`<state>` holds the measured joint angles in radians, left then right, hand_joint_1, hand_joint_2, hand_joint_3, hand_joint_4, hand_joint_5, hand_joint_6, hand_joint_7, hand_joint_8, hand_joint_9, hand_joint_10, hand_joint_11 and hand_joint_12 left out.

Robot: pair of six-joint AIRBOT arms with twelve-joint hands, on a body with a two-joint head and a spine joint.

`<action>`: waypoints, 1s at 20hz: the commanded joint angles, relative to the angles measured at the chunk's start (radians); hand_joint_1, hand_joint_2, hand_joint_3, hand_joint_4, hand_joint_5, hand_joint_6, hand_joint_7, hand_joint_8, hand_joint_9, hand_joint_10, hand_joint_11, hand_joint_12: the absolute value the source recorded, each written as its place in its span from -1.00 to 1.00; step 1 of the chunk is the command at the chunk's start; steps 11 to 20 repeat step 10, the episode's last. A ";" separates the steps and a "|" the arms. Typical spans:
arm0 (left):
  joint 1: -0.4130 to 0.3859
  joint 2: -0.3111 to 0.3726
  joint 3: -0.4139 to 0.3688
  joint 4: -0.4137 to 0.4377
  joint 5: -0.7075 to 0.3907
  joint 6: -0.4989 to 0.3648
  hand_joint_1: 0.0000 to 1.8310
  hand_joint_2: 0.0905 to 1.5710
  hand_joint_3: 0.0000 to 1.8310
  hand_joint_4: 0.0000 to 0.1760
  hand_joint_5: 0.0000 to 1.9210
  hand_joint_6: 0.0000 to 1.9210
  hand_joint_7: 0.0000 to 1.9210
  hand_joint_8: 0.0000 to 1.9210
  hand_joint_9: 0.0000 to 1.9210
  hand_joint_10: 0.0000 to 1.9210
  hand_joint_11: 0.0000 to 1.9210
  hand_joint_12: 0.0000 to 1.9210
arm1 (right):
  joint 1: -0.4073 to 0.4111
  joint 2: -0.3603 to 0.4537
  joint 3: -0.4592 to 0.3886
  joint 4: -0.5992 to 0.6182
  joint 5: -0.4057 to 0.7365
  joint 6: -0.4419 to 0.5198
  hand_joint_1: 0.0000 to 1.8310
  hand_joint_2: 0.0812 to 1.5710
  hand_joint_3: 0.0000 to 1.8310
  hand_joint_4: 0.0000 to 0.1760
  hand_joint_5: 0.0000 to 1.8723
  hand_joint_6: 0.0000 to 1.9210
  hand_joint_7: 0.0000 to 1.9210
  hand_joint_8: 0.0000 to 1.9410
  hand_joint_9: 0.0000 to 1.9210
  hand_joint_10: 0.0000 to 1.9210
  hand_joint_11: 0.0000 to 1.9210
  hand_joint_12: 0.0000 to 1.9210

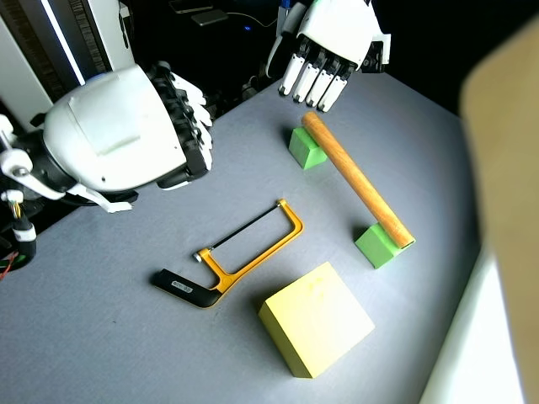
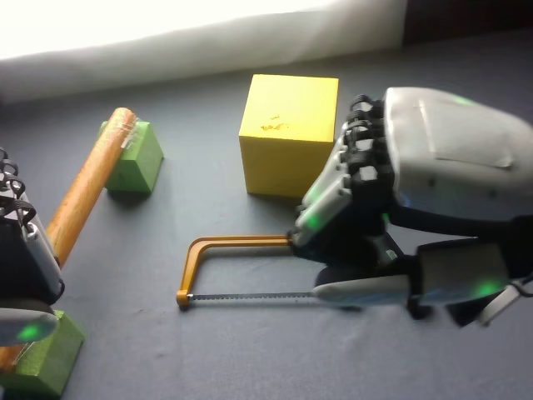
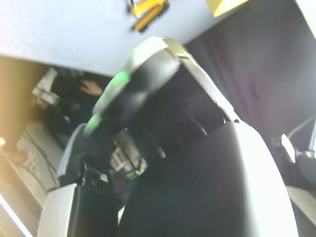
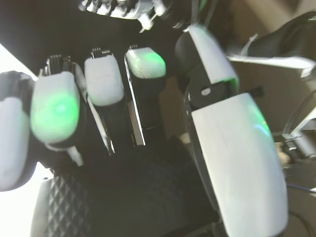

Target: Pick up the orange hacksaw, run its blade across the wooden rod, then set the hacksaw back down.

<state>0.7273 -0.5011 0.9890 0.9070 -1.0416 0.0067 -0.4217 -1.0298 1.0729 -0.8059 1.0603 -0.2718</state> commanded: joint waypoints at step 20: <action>0.012 -0.039 0.101 -0.107 -0.147 0.007 -0.79 0.90 -1.00 -1.00 0.33 1.00 0.39 1.00 0.42 1.00 0.52 1.00 | 0.061 0.116 -0.029 0.037 0.246 -0.078 -0.55 0.85 -1.00 -1.00 0.21 1.00 0.35 1.00 0.48 1.00 0.66 1.00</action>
